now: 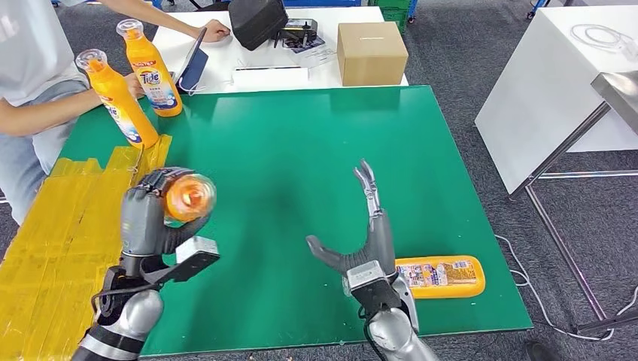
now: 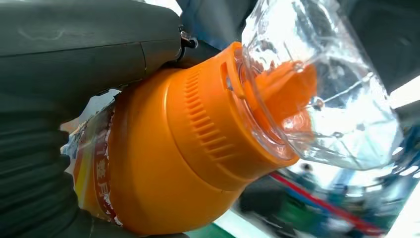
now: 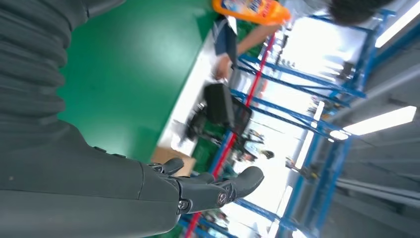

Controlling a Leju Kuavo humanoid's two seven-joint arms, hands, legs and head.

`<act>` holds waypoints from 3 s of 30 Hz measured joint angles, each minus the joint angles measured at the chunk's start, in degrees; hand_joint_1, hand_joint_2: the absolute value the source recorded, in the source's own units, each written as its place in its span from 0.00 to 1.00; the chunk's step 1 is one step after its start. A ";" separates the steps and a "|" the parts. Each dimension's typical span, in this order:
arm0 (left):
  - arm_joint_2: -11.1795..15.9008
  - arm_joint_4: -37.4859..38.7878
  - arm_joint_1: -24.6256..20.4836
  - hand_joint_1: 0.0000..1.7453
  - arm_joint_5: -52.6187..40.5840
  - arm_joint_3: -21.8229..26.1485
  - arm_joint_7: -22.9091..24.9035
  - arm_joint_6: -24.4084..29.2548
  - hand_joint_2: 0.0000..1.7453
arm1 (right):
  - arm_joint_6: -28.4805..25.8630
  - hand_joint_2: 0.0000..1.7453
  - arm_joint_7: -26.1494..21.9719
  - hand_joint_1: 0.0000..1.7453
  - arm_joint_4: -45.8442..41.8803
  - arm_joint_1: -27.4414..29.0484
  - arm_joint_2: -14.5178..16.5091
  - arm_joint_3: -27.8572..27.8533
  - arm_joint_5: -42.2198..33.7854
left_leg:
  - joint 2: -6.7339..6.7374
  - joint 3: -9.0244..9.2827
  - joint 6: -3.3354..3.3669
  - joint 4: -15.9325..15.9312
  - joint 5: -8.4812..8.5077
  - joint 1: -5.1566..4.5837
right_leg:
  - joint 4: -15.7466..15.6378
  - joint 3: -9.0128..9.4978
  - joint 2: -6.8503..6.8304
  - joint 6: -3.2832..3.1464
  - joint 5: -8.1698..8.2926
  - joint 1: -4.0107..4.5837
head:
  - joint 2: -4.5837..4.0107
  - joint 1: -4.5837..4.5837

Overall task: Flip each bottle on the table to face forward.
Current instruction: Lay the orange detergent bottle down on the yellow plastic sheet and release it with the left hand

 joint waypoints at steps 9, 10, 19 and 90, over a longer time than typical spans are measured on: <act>7.76 8.92 0.73 1.00 -31.06 -3.14 13.41 -5.67 1.00 | 0.96 1.00 1.50 0.00 -9.61 2.49 -2.78 -1.46 3.65 | 0.07 0.01 -0.02 0.00 -0.01 0.06 | 0.00 -0.07 0.04 -0.01 0.00 0.04 | 0.00 -0.01; 8.62 9.72 0.74 1.00 -31.24 -3.64 13.60 -6.99 1.00 | 1.10 1.00 1.71 0.00 -9.98 2.58 -2.95 -1.67 3.73 | 0.07 0.00 -0.02 -0.01 -0.01 0.07 | 0.00 -0.08 0.04 -0.01 0.00 0.05 | 0.00 -0.01; 12.22 13.57 -0.03 1.00 -30.03 -6.50 15.19 -13.76 1.00 | 1.95 1.00 2.71 0.00 -10.37 2.85 -3.53 -2.35 4.79 | 0.05 -0.02 -0.02 -0.01 0.00 0.07 | 0.00 -0.06 0.03 -0.01 -0.01 0.03 | 0.00 0.01; 1.21 -6.93 13.26 0.00 24.56 5.74 -13.85 -10.92 1.00 | 3.17 1.00 12.89 0.00 -6.85 5.13 -7.51 -2.37 24.84 | -0.01 0.03 0.00 -0.02 -0.06 0.03 | -0.05 0.06 0.00 -0.01 -0.02 0.01 | 0.00 0.00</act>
